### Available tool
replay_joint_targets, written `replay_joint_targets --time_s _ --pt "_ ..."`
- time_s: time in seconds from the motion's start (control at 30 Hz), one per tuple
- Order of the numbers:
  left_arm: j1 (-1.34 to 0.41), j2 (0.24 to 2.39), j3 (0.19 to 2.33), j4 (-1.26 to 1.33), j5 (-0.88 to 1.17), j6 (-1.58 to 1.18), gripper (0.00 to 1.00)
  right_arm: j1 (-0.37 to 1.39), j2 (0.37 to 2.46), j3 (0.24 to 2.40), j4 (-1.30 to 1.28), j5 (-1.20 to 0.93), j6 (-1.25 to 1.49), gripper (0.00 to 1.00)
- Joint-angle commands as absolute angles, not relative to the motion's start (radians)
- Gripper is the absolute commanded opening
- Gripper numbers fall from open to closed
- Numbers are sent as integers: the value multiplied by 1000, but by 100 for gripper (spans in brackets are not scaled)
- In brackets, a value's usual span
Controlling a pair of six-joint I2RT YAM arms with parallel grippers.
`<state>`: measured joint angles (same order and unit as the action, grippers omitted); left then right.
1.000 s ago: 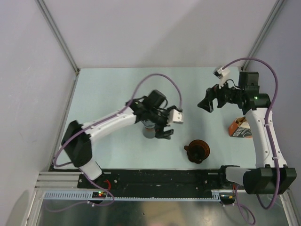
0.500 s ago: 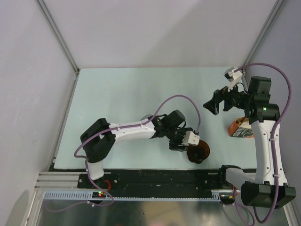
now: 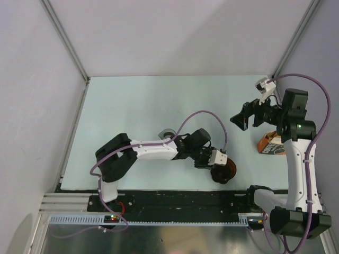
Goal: Place the coffee filter in the dripper
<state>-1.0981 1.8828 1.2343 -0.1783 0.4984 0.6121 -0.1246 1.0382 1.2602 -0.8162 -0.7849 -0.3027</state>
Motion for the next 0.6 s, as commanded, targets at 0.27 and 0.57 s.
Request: replay_joint_targets --time_s 0.27,0.57 --pt "-1102 1749 1154 -51 468 553 2 -133 1052 1261 -746 -801 -264 99" --pt "-922 1475 1207 -224 533 421 0 -133 1098 1263 -627 -843 -163 100"
